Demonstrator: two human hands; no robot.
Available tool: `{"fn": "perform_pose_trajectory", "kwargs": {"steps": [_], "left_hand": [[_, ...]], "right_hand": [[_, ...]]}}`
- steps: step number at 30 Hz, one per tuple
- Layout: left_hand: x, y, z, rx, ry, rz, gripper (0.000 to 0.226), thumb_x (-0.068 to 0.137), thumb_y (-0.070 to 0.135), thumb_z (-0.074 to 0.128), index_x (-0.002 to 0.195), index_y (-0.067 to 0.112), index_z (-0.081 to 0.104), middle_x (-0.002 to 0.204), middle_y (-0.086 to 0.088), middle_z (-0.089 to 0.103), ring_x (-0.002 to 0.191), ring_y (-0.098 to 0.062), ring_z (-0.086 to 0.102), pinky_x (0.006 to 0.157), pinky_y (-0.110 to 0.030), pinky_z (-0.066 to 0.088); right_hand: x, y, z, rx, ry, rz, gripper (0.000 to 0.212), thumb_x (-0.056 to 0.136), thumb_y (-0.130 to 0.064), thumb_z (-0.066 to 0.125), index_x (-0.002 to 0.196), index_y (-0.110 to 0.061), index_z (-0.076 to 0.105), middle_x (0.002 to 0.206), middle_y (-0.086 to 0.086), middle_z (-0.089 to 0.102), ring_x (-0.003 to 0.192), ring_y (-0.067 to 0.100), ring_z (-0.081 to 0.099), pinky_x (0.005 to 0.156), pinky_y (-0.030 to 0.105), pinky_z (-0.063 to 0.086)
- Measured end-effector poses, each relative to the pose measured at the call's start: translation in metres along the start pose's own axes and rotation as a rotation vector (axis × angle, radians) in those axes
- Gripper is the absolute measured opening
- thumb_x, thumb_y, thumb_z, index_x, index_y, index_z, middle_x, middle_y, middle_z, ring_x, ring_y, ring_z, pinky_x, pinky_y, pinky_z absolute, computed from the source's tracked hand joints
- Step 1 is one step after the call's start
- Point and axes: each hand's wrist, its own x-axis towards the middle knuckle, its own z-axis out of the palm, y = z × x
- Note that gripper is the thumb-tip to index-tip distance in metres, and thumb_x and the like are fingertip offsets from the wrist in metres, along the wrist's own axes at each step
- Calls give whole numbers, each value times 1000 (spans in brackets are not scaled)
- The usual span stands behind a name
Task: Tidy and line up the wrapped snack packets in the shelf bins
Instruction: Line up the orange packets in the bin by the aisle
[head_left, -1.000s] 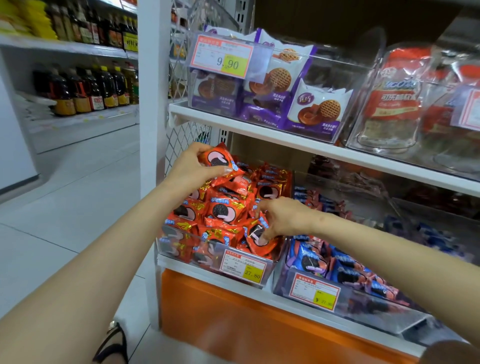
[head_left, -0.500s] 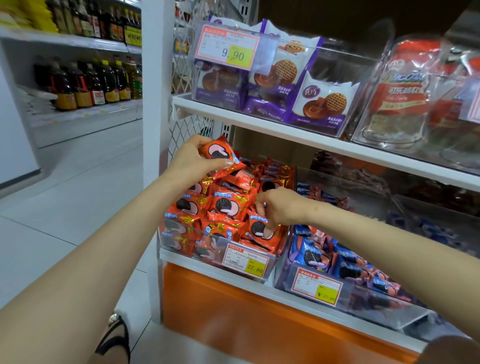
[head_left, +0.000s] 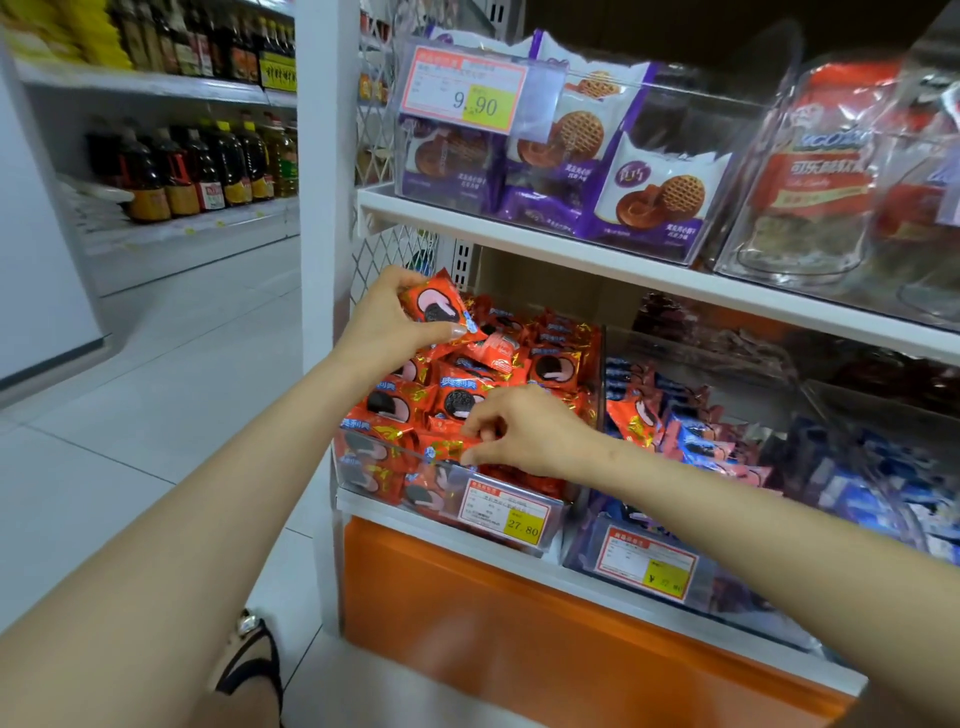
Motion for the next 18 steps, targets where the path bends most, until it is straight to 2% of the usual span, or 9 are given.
{"fn": "perform_pose_trajectory", "kwargs": {"steps": [2,4,6,8,11,13,14,16,18], "left_hand": [[0,-3,0,-8,-20,-12,60,69,21,82,116,20,45,114,0,51,100,-25,60,91,-39,49],[0,-4,-2,-40,-28,-37,61,68,21,83,114,20,43,110,1,51,101,-28,61,91,-46,50],[1,-5,-2,-74,-23,-57,60,69,21,82,114,19,43,103,4,51,102,-26,60,92,-46,49],[1,-5,-2,-110,-10,-60,54,72,21,80,111,20,42,99,5,51,99,-23,58,93,-44,49],[0,-6,-1,-141,-17,-71,46,76,19,77,105,22,42,107,-3,52,93,-23,58,91,-43,50],[-2,-6,-1,-165,-45,-82,36,79,18,74,96,27,44,113,-10,53,90,-29,59,87,-47,51],[-4,-5,-1,-174,-59,-92,33,80,16,73,91,29,44,114,-12,53,87,-30,59,85,-49,51],[-6,-6,-1,-172,-86,-119,33,81,12,71,85,29,43,104,-11,56,83,-29,57,83,-48,50],[-8,-6,-1,-196,-98,-149,33,80,8,71,83,25,43,89,-4,55,82,-27,57,83,-45,51]], "right_hand": [[3,6,-7,91,38,7,8,79,-23,75,79,-19,69,73,-7,61,72,8,56,70,27,47],[1,12,-23,170,51,32,16,80,-13,72,70,-20,61,68,-6,61,67,6,57,65,22,45],[-4,21,-44,242,89,36,14,81,-7,69,71,-13,61,66,-1,64,60,3,58,60,14,43],[-8,27,-61,222,121,-7,7,81,-4,68,76,-6,64,68,4,66,60,3,59,61,13,43],[-11,29,-58,-121,59,-116,4,81,-12,68,84,-14,69,78,-3,68,70,7,57,70,22,44],[-12,28,-38,-273,2,-174,9,83,-17,65,91,-17,70,88,-3,70,78,12,59,74,24,43],[-13,27,-29,-272,-15,-180,11,84,-18,64,93,-17,70,92,-1,70,81,15,60,76,27,45],[-14,27,-21,-209,-36,-139,15,85,-24,65,98,-18,68,95,1,68,81,15,57,79,34,48],[-16,29,-22,-159,-110,-44,34,82,-38,69,111,-21,64,95,3,67,79,14,53,78,35,48]]}}
